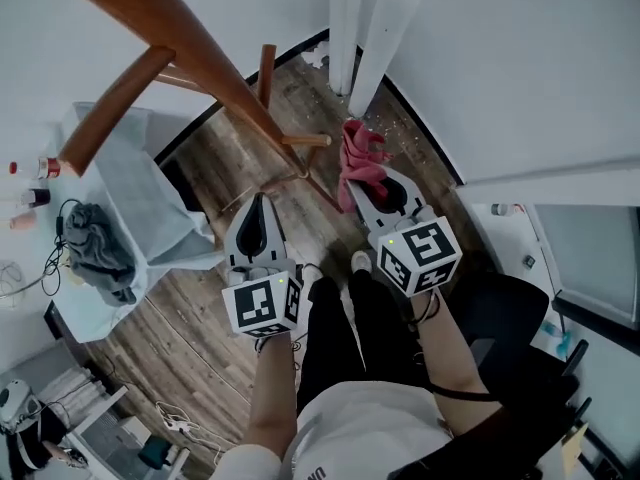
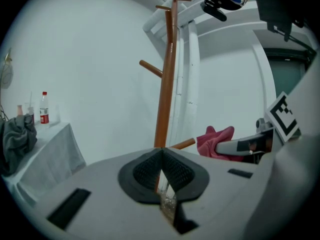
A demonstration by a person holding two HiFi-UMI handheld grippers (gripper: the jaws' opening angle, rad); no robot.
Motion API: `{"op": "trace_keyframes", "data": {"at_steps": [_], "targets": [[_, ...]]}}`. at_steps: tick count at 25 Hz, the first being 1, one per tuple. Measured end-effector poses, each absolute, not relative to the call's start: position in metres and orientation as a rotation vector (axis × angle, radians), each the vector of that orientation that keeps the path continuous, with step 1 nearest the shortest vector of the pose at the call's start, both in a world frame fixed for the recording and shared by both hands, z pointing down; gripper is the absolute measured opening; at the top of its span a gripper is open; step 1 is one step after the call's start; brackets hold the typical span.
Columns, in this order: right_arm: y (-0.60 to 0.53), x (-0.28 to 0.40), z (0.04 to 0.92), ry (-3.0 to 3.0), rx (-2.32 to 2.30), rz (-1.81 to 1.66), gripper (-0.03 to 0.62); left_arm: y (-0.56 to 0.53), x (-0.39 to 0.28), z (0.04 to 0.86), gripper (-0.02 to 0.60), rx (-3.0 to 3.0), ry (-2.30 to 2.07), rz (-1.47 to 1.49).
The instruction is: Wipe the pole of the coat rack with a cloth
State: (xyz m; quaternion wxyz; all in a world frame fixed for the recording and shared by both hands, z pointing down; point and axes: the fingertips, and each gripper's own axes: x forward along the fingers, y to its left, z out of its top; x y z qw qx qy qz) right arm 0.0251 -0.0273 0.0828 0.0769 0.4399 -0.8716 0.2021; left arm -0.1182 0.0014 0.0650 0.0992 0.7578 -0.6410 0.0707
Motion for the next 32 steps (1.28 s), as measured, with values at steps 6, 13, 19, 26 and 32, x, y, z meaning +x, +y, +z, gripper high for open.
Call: {"op": "trace_keyframes", "data": {"at_steps": [6,13,19,26,32], "targets": [[-0.03,0.034,0.053,-2.604,1.362,0.58,0.094,0.004,-0.119,0.043,0.009,2.244,-1.893,0.196],[-0.033,0.036,0.034,-2.629,1.391,0.598,0.092,-0.001,-0.109,0.025,0.009,2.259,-1.883,0.173],[-0.033,0.036,0.022,-2.638,1.397,0.574,0.092,-0.001,-0.104,0.014,0.009,2.283,-1.874,0.159],[-0.033,0.04,0.017,-2.633,1.415,0.556,0.092,-0.001,-0.096,0.011,0.009,2.294,-1.852,0.15],[-0.032,0.041,0.014,-2.626,1.426,0.544,0.092,0.0,-0.1,0.013,0.009,2.285,-1.853,0.148]]}}
